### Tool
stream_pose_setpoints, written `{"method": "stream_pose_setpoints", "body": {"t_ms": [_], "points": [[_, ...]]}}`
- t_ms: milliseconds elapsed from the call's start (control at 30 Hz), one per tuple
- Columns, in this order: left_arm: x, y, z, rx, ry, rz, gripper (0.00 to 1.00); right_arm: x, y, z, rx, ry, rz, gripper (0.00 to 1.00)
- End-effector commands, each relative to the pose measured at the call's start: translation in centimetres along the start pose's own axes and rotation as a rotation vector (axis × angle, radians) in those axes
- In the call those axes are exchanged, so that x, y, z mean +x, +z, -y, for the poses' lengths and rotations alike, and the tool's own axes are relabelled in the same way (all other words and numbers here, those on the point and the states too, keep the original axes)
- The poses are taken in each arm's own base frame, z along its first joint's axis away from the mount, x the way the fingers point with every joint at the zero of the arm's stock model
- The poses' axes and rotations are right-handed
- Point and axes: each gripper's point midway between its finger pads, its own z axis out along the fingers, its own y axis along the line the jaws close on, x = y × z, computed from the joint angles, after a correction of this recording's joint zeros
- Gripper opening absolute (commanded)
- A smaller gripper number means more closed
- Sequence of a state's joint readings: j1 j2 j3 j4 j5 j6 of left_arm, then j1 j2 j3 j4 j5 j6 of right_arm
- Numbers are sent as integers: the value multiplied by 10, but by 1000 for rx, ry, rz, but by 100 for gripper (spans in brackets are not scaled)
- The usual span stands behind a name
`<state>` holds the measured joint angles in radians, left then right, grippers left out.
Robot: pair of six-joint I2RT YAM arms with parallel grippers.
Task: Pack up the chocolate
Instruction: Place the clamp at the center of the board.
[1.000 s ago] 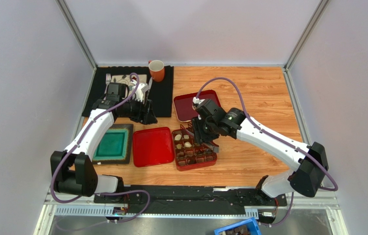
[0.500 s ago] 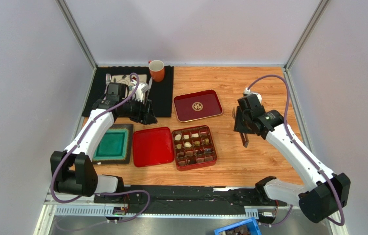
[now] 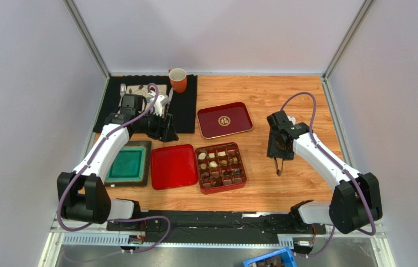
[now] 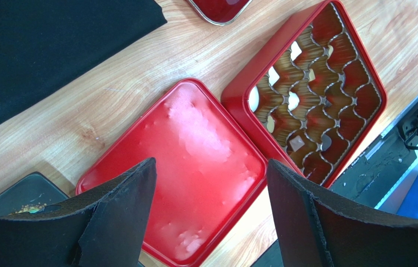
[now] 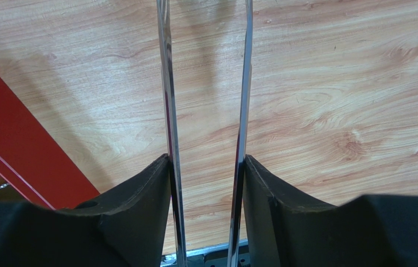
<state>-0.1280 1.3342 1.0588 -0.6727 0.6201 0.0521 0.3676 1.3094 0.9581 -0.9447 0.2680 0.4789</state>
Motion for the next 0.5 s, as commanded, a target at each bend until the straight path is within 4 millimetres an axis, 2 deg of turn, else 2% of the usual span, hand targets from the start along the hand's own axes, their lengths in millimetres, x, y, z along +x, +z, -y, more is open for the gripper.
{"method": "stream_pose_setpoints", "body": {"t_ms": [0, 67, 167, 200, 333, 467], "points": [[-9, -12, 6, 7, 43, 48, 81, 5, -2, 7, 16, 19, -4, 54], [-11, -14, 7, 8, 45, 53, 81, 10, -5, 7, 9, 14, -17, 58], [-12, -15, 8, 8, 45, 55, 81, 10, -13, 7, 0, 19, -19, 70], [-12, -14, 8, 8, 44, 51, 81, 9, -15, 6, -4, 16, -23, 88], [-11, -14, 7, 5, 46, 52, 81, 14, -22, 9, -3, 7, -40, 92], [-6, -9, 1, -6, 43, 37, 81, 4, -37, 11, -18, 11, 6, 92]]}}
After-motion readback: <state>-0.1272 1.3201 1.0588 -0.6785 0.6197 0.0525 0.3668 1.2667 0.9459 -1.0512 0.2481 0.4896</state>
